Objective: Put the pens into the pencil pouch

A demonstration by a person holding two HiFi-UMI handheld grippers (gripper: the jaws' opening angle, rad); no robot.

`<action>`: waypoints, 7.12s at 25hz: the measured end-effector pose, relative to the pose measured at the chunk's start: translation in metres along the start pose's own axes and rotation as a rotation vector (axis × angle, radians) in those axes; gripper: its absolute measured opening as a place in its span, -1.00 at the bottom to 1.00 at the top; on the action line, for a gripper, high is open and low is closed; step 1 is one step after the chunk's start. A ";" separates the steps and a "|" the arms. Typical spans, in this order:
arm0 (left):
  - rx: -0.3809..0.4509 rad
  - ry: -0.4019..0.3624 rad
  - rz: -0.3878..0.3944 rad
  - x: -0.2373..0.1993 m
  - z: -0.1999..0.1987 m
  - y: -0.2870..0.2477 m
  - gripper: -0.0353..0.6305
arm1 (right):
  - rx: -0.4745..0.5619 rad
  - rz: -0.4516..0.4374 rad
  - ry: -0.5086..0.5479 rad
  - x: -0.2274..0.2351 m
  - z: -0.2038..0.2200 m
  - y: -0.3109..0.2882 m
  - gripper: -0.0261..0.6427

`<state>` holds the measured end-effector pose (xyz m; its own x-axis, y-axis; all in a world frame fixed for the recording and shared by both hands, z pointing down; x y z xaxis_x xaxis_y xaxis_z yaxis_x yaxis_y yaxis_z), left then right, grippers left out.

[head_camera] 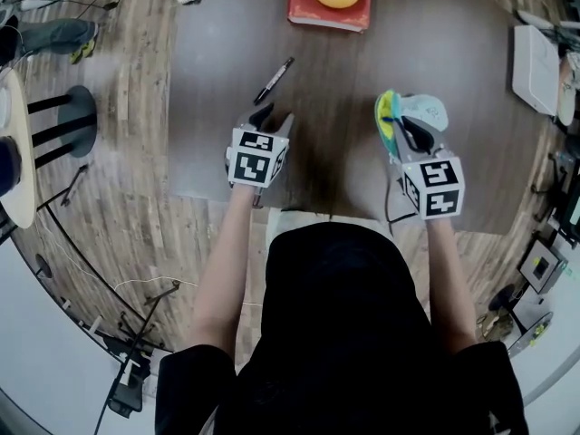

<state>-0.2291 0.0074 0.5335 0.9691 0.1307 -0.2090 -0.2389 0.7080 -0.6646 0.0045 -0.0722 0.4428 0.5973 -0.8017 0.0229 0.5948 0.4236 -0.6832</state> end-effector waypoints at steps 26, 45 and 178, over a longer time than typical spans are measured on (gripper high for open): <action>-0.039 -0.023 -0.069 -0.061 0.011 -0.025 -0.53 | -0.044 0.020 -0.007 -0.001 -0.003 -0.008 -0.79; -0.057 -0.084 -0.114 -0.065 0.013 -0.027 -0.71 | -0.033 0.022 -0.018 0.003 0.001 -0.006 -0.80; -0.044 -0.405 0.246 0.254 -0.053 -0.038 -0.76 | 0.163 -0.111 -0.010 0.008 0.047 0.061 -0.83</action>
<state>0.0229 -0.0232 0.4671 0.8271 0.5572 -0.0739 -0.4585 0.5928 -0.6621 0.0709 -0.0323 0.4355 0.5278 -0.8435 0.0996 0.7364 0.3960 -0.5486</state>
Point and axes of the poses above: the fingertips, and each gripper's own axes: y backward along the fingers, x to its right, z out of its underside, the point moved 3 cm from there along y, backward along the fingers, and after that the axes turned 9 degrees about x, right-handed, at the moved point
